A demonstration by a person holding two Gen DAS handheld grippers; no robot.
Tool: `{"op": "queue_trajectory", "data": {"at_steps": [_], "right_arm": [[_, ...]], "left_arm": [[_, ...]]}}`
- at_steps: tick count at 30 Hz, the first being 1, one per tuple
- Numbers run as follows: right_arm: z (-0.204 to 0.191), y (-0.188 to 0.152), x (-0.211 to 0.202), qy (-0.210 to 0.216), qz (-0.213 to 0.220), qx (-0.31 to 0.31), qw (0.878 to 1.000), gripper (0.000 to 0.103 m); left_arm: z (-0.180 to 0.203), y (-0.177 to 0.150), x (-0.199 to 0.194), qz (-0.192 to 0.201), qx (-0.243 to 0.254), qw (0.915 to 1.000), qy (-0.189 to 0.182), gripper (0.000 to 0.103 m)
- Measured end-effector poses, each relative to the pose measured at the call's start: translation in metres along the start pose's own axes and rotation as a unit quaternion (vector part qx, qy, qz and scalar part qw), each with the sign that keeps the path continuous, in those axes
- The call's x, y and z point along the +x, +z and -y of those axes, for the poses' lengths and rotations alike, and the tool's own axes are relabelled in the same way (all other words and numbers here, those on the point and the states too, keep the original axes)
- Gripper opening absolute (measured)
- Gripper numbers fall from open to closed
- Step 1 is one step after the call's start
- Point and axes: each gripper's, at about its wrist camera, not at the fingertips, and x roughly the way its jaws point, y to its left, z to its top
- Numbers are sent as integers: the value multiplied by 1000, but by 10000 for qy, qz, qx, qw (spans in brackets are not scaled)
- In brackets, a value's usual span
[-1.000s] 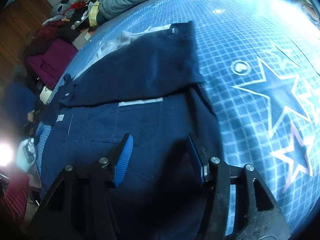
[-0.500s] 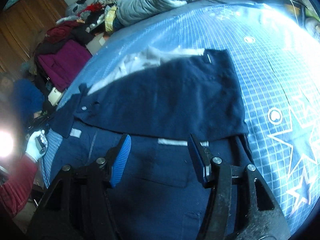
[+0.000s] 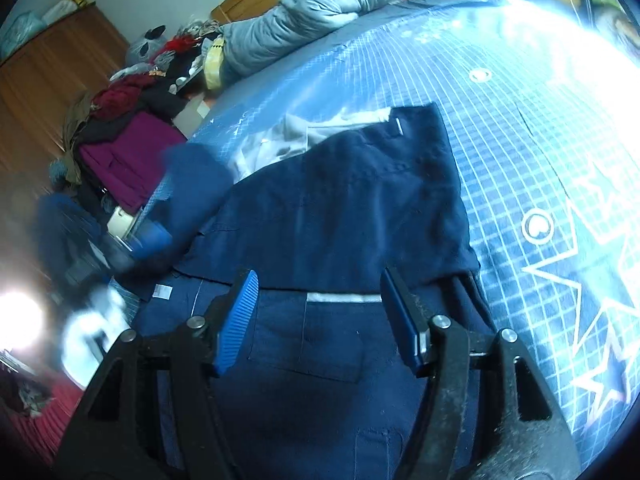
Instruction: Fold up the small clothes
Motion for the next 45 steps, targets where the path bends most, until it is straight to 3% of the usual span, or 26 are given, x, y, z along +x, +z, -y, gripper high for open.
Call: {"op": "queue_trajectory", "data": {"at_steps": [1, 4, 11, 19, 22, 23, 24, 26, 30, 35, 41, 45], "right_arm": [[0, 0, 1, 20, -24, -20, 10000, 64], [-5, 7, 10, 100, -102, -183, 9997, 64], [-51, 48, 65, 764, -307, -635, 9946, 64], [-53, 82, 161, 685, -1093, -232, 9914, 68], [-58, 84, 174, 887, -1159, -162, 9892, 54], [-59, 84, 177, 917, -1180, -158, 9886, 43], [-59, 84, 178, 948, -1197, -111, 9882, 22], [-56, 86, 173, 1006, -1112, 2, 9887, 2], [-48, 90, 127, 1285, -650, -62, 9896, 1], [-20, 85, 66, 1156, -206, -31, 9931, 1], [0, 68, 52, 792, -273, -55, 9965, 1], [17, 61, 37, 631, -36, 39, 9980, 1]], "left_arm": [[-2, -13, 8, -194, -97, 9998, -16, 48], [-7, -36, -6, -161, -250, 9995, -58, 48], [-53, -61, -96, 534, -739, 9953, 329, 54], [-142, -90, -168, 1333, -1950, 9679, 855, 54], [-170, -101, -184, 1433, -2256, 9578, 1058, 54], [-177, -105, -187, 1446, -2346, 9547, 1121, 54], [-184, -108, -189, 1453, -2421, 9522, 1167, 54], [-192, -111, -191, 1447, -2508, 9491, 1242, 54], [-194, -101, -187, 1400, -2382, 9519, 1326, 56], [-187, -87, -166, 1338, -2352, 9524, 1403, 57], [-171, -78, -143, 945, -1947, 9614, 1699, 58], [-168, -76, -131, 659, -1850, 9596, 2015, 59]]}}
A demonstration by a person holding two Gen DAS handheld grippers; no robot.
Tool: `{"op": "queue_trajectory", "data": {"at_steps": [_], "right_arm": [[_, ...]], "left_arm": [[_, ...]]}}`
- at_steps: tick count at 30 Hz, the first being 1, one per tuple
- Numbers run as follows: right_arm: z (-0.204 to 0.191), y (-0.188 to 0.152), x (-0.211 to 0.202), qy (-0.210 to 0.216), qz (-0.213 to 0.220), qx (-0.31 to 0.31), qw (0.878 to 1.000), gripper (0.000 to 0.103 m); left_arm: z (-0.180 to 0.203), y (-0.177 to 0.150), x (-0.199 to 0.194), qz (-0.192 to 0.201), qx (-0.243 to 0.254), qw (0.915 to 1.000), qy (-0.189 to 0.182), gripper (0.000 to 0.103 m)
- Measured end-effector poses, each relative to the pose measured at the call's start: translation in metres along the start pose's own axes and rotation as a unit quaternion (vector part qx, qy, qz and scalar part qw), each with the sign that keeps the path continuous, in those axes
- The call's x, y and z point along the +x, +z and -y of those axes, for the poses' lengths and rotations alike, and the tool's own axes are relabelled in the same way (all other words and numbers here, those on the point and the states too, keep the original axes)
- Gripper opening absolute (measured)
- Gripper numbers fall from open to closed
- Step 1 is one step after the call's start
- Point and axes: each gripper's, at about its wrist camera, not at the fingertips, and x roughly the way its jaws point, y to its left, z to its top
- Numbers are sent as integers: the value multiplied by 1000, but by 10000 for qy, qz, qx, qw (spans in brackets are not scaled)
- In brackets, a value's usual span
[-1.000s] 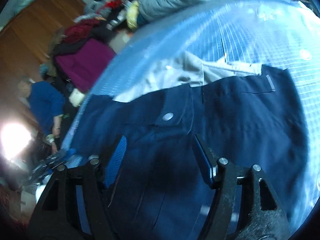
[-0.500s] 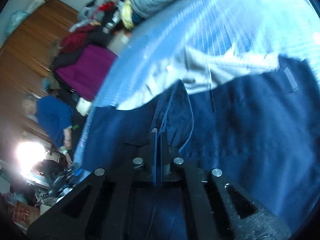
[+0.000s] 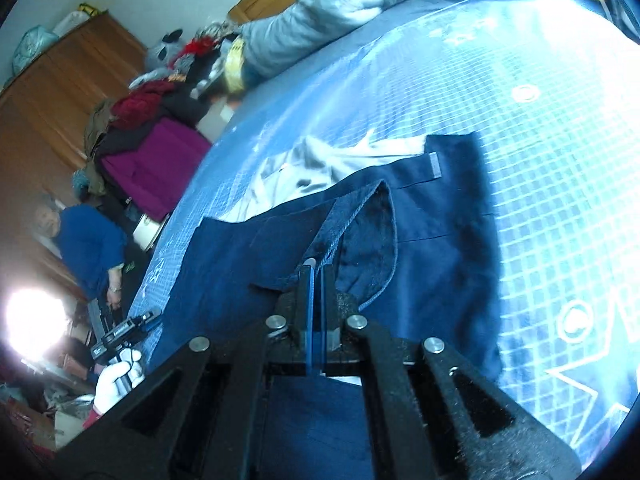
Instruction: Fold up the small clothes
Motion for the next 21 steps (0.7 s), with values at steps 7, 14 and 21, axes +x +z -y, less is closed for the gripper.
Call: {"op": "queue_trajectory", "data": {"at_steps": [7, 14, 21], "right_arm": [[14, -11, 15, -443, -398, -300, 9978, 3], [12, -8, -19, -931, 504, -240, 9941, 41], [-3, -19, 50, -804, -598, -1229, 9874, 31]], "left_arm": [[8, 0, -8, 231, 28, 9997, 104, 59], [48, 5, -2, 193, 605, 9979, -137, 61], [41, -9, 26, -153, 211, 9992, -294, 60]]}}
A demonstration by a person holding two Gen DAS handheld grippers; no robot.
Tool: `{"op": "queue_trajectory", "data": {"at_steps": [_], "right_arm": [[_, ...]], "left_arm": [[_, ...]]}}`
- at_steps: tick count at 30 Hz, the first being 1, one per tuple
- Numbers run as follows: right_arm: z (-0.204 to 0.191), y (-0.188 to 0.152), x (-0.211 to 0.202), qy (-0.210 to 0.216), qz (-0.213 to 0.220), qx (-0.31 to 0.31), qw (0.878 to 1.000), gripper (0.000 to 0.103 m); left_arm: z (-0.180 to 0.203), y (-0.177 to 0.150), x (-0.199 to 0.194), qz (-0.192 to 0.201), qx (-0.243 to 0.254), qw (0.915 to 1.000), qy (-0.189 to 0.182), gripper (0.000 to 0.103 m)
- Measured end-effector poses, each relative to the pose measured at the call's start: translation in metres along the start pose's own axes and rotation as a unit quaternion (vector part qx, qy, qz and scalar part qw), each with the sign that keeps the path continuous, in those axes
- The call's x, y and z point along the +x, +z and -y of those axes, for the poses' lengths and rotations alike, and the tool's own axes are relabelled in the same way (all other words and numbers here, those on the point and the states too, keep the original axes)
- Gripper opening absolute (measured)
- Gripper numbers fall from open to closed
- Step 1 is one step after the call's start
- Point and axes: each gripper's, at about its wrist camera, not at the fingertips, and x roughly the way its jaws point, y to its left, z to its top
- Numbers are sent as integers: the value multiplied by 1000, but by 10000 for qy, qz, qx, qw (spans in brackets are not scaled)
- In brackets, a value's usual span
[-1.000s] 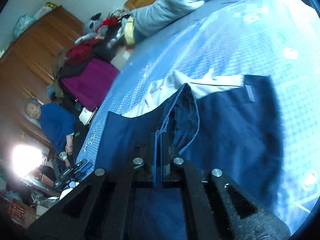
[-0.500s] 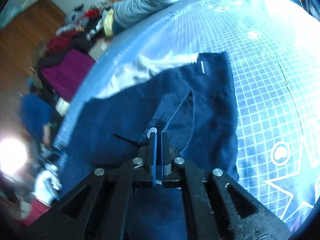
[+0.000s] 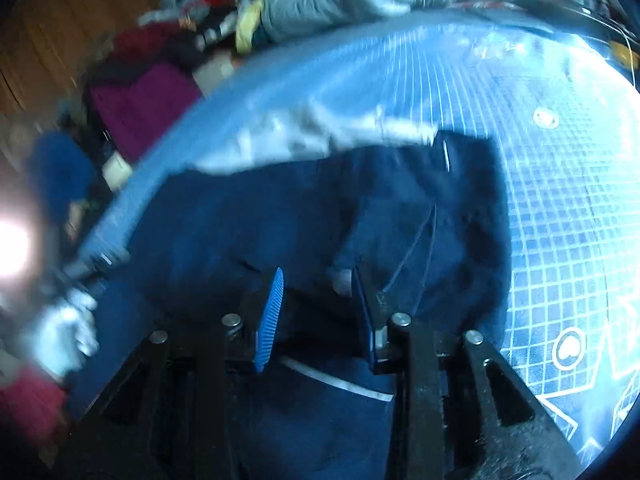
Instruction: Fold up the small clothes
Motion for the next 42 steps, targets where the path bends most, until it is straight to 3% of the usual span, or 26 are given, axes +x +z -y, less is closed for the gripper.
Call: {"op": "queue_trajectory", "data": {"at_steps": [1, 3, 7, 10, 13, 14, 15, 17, 22, 27, 31, 33, 34, 36, 37, 38, 40, 42], "right_arm": [[13, -7, 12, -67, -185, 172, 9997, 28], [30, -17, 6, 159, 27, 479, 9987, 15], [34, -24, -22, -20, 289, 493, 9984, 18], [27, -5, -37, 20, 682, 204, 9975, 18], [34, 23, -8, -108, 501, 20, 9987, 18], [42, 29, 12, -217, 217, 52, 9995, 18], [48, 34, 28, -311, -137, 174, 9993, 12], [59, 39, 31, -277, -85, 351, 9990, 4], [33, 24, -25, -297, 593, -92, 9978, 10], [16, -27, -1, -205, -15, -487, 9986, 22], [12, -20, -19, -432, 260, -328, 9982, 28], [-1, -29, -35, -388, 468, -471, 9970, 31], [-7, -35, -34, -354, 367, -588, 9970, 35], [-13, -54, -11, -349, -392, -886, 9947, 47], [-15, -62, -7, -474, -529, -1009, 9924, 47], [-19, -68, -14, -554, -400, -1117, 9914, 50], [-21, -76, -29, -361, -503, -905, 9940, 51], [-18, -90, -55, -214, -276, -648, 9973, 55]], "left_arm": [[-3, 0, -3, 8, -108, 9999, -65, 60], [-7, -2, -10, 28, -237, 9996, -126, 60], [-13, -9, -36, 95, -153, 9998, -20, 61], [-21, -13, -57, 192, -232, 9995, 59, 61], [-32, -17, -77, 350, -427, 9984, 82, 61], [-36, -18, -83, 398, -507, 9979, 105, 61], [-42, -19, -87, 418, -610, 9972, 96, 61], [-52, -24, -96, 440, -842, 9954, 112, 61], [-73, -38, -119, 376, -938, 9945, 279, 61], [-99, -53, -138, 341, -1203, 9910, 485, 61], [-105, -69, -156, 379, -1333, 9888, 558, 61], [-106, -78, -166, 424, -1333, 9888, 524, 62], [-107, -82, -170, 438, -1338, 9887, 507, 62], [-110, -91, -176, 442, -1431, 9878, 431, 62], [-113, -96, -177, 439, -1495, 9871, 367, 62], [-115, -100, -178, 420, -1551, 9866, 297, 62], [-117, -110, -180, 286, -1583, 9869, 129, 62], [-118, -118, -181, 115, -1562, 9876, -47, 62]]}}
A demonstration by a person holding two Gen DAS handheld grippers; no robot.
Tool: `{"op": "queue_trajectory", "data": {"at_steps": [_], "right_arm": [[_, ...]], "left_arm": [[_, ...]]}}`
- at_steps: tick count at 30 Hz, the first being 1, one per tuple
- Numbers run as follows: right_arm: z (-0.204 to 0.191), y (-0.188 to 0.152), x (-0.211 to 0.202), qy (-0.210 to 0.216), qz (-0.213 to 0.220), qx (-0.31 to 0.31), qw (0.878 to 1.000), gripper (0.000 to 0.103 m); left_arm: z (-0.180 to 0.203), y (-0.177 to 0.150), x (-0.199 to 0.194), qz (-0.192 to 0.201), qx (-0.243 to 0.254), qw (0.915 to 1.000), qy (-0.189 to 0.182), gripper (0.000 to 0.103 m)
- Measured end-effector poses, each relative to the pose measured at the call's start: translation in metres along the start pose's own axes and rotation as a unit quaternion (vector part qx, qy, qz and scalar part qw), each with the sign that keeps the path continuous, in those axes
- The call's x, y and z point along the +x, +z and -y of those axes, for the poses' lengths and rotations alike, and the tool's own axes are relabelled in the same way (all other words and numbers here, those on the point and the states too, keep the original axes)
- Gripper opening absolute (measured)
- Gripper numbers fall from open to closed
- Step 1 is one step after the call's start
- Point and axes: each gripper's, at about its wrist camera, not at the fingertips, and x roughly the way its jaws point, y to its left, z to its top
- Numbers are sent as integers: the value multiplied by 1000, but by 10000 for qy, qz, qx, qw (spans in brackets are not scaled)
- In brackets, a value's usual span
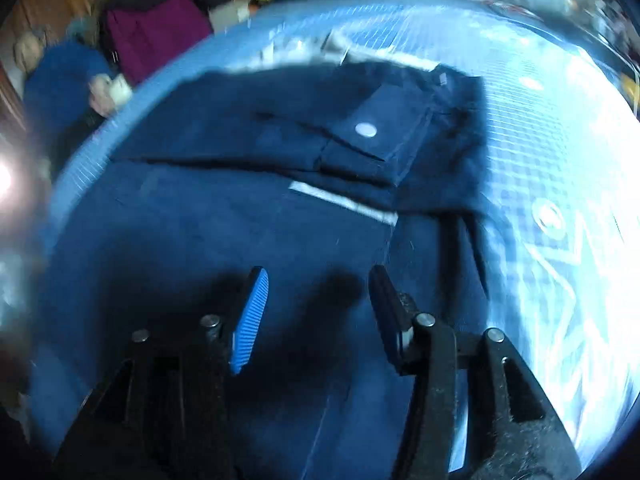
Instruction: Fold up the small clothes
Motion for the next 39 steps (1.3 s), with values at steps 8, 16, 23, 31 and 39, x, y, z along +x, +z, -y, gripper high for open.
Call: {"op": "queue_trajectory", "data": {"at_steps": [8, 16, 23, 31, 39], "right_arm": [[14, -83, -73, -30, -22, 872, 9962, 60], [15, -120, -88, -251, -271, 1076, 9935, 60], [0, -113, -90, -250, -279, 491, 9981, 65], [1, -118, -86, -144, -144, 546, 9983, 71], [17, -144, -99, -137, -176, 884, 9958, 71]], "left_arm": [[-14, -53, -9, -949, 327, 9925, -695, 62], [12, -56, -69, -628, 495, 9774, -1955, 62], [94, -44, -191, 594, 1632, 9218, -3465, 92], [35, -55, -126, 160, 1082, 9836, -1435, 94], [-51, -92, -46, -375, -514, 9954, -718, 87]]}}
